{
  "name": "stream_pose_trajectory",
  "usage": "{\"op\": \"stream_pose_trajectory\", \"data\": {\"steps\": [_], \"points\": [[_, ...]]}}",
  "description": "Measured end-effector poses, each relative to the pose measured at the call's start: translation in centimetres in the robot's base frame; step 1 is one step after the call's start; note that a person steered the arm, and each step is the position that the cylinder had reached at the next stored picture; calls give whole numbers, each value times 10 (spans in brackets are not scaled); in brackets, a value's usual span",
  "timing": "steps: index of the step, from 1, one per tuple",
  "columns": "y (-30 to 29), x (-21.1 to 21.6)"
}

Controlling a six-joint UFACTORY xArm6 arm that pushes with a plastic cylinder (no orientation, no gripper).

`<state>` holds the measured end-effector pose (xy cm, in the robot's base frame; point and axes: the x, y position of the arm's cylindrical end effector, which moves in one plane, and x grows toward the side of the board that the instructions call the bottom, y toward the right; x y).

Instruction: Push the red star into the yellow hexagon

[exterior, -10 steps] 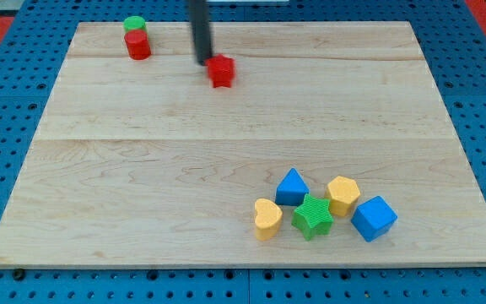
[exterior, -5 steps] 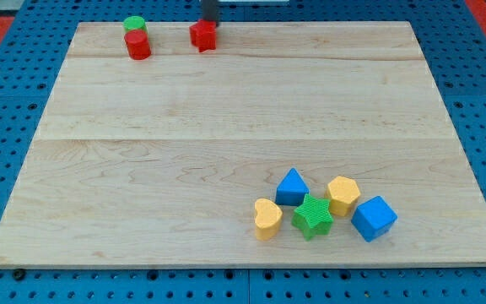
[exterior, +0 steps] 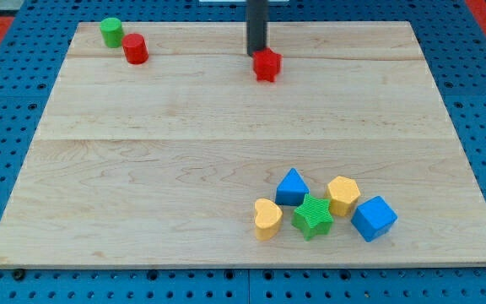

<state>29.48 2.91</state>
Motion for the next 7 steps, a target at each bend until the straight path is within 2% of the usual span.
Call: {"op": "stream_pose_trajectory", "data": {"steps": [1,2,3,4,5,6,7], "points": [[18,58],[57,80],[88,52],[119,105],[57,105],[71,46],[3,82]]}}
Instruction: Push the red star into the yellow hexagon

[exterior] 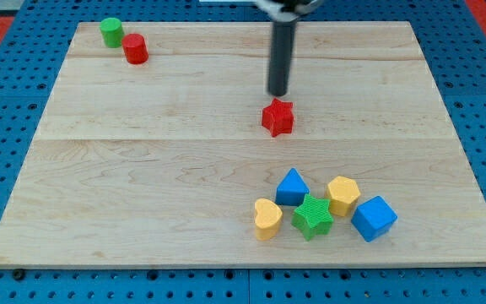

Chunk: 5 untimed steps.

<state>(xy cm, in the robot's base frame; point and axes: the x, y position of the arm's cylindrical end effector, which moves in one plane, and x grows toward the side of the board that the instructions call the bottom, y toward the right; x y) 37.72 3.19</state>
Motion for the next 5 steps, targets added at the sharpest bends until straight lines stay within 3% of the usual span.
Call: {"op": "stream_pose_trajectory", "data": {"steps": [1,2,3,4,5], "points": [[-3,62],[17,75],[-3,52],[47,85],[-16,88]]}}
